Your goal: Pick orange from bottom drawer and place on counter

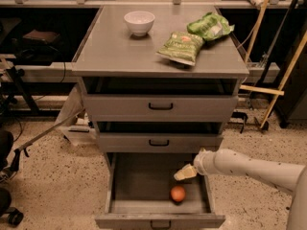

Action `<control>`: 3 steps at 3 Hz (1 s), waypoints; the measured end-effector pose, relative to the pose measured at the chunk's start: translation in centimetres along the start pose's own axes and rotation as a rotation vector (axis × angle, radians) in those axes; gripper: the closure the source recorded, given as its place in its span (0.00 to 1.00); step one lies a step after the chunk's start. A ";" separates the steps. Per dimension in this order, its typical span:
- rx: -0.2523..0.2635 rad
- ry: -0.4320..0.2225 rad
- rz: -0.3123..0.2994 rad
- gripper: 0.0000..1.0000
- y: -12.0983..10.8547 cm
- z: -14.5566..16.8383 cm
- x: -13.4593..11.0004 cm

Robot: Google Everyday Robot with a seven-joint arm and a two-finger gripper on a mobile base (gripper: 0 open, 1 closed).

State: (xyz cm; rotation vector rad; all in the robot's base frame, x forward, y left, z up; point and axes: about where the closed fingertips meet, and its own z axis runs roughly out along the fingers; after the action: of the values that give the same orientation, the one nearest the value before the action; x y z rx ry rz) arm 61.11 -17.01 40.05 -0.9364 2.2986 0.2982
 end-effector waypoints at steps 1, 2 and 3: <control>0.004 0.034 0.014 0.00 0.3 3.9 1.3; 0.017 0.102 0.065 0.00 0.2 11.1 4.9; 0.015 0.168 0.098 0.00 0.1 16.0 9.0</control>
Offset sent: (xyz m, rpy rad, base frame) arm 0.0417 0.0298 -0.2145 -0.0858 0.1707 -0.1289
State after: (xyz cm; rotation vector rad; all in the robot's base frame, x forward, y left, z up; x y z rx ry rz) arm 63.65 -15.14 21.96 -0.8713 2.5023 0.2511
